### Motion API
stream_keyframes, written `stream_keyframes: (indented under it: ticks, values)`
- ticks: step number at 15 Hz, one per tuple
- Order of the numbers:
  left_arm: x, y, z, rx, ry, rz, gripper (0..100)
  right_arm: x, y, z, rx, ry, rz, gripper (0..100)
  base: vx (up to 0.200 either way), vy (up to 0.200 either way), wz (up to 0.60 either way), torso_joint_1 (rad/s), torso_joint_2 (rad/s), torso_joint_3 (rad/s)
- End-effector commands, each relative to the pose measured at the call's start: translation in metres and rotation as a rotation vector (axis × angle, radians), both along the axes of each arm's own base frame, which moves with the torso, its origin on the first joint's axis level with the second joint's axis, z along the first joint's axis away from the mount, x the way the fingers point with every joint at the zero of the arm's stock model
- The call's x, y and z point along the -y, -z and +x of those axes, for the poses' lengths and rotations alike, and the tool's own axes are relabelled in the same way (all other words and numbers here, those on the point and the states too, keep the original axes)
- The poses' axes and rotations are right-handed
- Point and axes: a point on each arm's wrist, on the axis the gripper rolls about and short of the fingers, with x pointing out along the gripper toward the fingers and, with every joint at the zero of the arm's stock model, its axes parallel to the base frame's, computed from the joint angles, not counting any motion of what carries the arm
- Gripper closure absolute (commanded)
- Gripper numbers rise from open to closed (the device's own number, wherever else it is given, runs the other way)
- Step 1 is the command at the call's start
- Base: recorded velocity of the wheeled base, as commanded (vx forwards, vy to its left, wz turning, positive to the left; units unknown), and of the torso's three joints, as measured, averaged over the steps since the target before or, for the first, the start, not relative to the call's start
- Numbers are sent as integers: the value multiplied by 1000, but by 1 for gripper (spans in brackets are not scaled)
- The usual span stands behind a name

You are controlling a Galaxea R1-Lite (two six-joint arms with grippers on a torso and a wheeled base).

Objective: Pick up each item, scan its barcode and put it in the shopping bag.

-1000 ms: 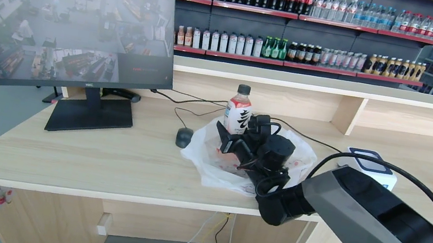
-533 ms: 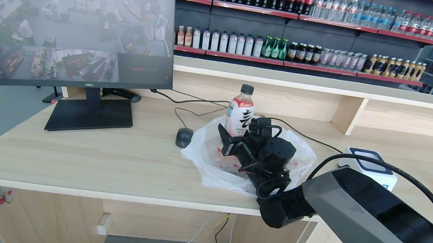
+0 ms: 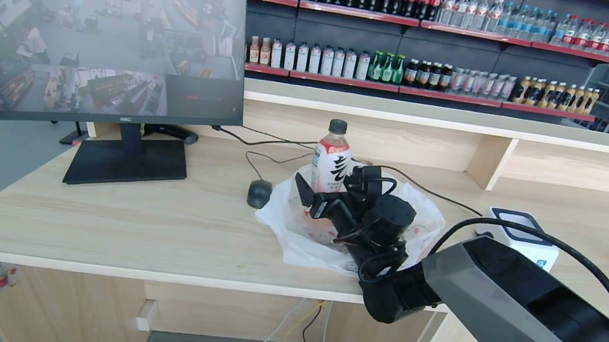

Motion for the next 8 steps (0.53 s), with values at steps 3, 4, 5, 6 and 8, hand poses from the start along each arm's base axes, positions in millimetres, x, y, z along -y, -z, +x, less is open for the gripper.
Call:
stream_keyframes:
  ticks: [3, 4, 5, 6, 8]
  values:
    - [0, 0, 0, 1, 0, 0, 0, 0, -4, 0, 9, 3, 6, 0, 0, 0, 0, 0, 0, 0]
    - [0, 0, 0, -1, 0, 0, 0, 0, -4, -1, 7, 6, 6, 0, 0, 0, 0, 0, 0, 0]
    - [0, 0, 0, 1, 0, 0, 0, 1, -4, 0, 8, 7, 5, 0, 0, 0, 0, 0, 0, 0]
    - [0, 0, 0, 1, 0, 0, 0, 1, -4, 0, 9, 9, 6, 0, 0, 0, 0, 0, 0, 0]
    - [0, 0, 0, 1, 0, 0, 0, 1, -6, -1, 13, 9, 8, 0, 0, 0, 0, 0, 0, 0]
